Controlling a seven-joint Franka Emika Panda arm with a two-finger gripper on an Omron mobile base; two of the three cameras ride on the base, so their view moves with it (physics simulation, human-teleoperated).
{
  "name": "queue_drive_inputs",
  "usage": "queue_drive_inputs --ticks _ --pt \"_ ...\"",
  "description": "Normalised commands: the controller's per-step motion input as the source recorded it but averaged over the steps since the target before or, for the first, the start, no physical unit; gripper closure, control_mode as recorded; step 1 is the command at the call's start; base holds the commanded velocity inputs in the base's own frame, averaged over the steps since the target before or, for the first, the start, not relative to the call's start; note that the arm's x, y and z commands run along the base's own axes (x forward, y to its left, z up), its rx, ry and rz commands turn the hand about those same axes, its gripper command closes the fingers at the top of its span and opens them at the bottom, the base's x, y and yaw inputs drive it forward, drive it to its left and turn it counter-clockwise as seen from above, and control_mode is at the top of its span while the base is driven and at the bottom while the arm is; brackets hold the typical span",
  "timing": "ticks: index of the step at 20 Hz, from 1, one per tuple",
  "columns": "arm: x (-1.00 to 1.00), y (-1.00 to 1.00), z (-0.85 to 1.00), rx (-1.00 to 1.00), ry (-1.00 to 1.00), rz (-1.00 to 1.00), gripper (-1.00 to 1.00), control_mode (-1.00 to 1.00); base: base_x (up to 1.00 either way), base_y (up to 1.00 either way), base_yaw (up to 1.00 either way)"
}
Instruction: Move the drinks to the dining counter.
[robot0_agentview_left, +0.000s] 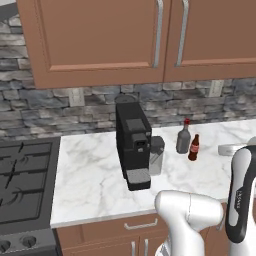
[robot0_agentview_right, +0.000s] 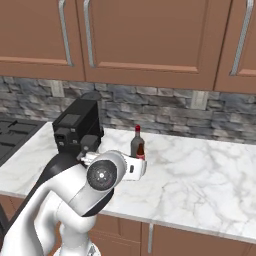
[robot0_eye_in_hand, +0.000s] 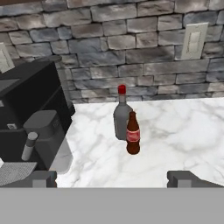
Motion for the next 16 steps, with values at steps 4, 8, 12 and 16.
queue_drive_inputs --ticks 4,8,12,16 --pt "0.0 0.0 0.0 0.0 0.0 0.0 -1.0 1.0 0.17 -0.01 0.08" --pt "0.1 -0.03 -0.01 0.0 0.0 0.06 -1.0 -1.0 0.04 0.0 0.02" --pt "0.27 0.0 -0.01 0.0 0.0 0.06 -1.0 -1.0 0.0 0.0 0.0" --pt "0.38 0.0 -0.05 0.0 0.0 0.05 -1.0 -1.0 0.0 0.0 0.0"
